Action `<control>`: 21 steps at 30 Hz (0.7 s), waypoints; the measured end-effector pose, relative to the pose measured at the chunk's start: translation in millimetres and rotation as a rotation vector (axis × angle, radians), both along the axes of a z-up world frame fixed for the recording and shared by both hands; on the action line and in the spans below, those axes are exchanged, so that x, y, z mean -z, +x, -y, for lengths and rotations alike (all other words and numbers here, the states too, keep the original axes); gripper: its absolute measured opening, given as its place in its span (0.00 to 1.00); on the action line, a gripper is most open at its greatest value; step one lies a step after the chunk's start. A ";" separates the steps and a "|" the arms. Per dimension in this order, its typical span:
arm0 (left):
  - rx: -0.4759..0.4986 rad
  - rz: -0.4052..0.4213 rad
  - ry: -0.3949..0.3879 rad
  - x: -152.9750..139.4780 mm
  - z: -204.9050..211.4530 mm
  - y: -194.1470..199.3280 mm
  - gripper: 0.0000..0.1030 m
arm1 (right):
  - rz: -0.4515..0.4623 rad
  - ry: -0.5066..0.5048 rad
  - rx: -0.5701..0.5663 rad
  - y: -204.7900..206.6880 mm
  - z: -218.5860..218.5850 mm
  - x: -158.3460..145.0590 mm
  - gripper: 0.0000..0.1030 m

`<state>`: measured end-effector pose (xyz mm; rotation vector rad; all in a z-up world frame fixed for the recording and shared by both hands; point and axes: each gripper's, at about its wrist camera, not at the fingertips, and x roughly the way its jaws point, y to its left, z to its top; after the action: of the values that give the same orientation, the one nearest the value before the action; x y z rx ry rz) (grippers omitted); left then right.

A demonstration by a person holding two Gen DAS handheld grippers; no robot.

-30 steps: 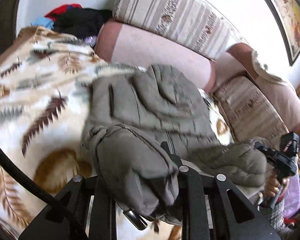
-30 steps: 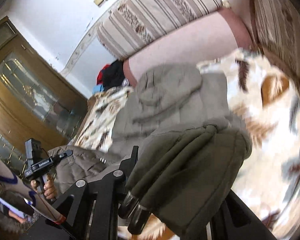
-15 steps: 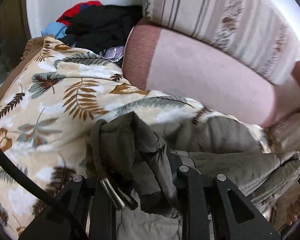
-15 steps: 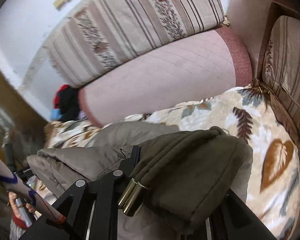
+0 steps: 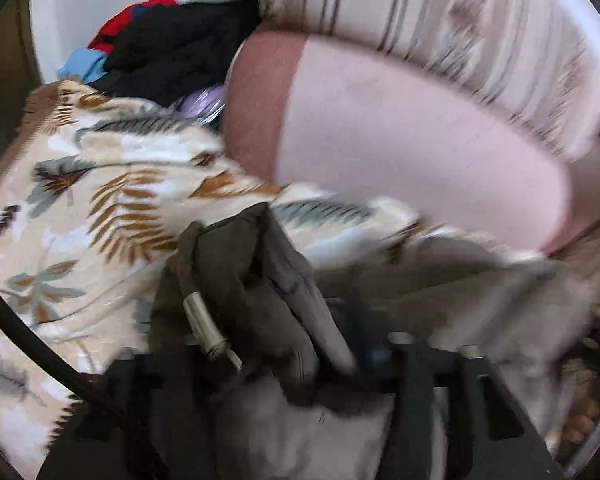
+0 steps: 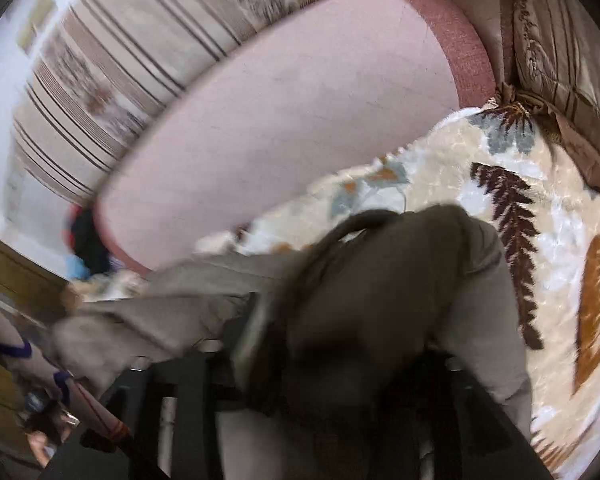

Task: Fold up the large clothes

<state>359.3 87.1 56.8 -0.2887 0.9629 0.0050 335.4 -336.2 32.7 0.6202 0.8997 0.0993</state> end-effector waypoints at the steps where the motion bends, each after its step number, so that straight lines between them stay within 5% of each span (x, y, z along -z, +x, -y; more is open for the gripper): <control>1: 0.006 0.040 -0.048 -11.8 -4.9 -10.2 0.74 | 0.037 0.042 0.014 -8.6 5.7 -8.8 0.69; 3: 0.016 0.109 -0.119 -33.0 -10.2 -27.8 0.77 | 0.128 0.040 0.069 -27.5 11.2 -29.8 0.89; 6: 0.044 0.139 -0.094 -46.5 8.4 -37.0 0.80 | 0.193 -0.064 0.011 -40.9 -3.6 -49.5 0.89; 9: 0.133 0.105 0.047 -31.4 62.9 -29.9 0.81 | 0.173 -0.308 -0.095 -36.4 -49.4 -40.1 0.89; 14: 0.170 0.037 0.255 20.0 127.8 12.6 0.81 | 0.094 -0.544 -0.156 3.1 -89.2 9.7 0.88; 17: 0.146 -0.010 0.291 53.9 134.0 47.3 0.83 | 0.046 -0.560 -0.133 28.8 -83.0 31.9 0.88; 21: 0.107 -0.029 0.195 80.8 120.1 84.7 0.93 | 0.014 -0.489 -0.093 57.6 -62.3 54.4 0.89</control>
<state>444.0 -33.0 -23.9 -0.0575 0.9980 0.0055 393.0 -273.9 -21.7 0.1230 0.8975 -0.0341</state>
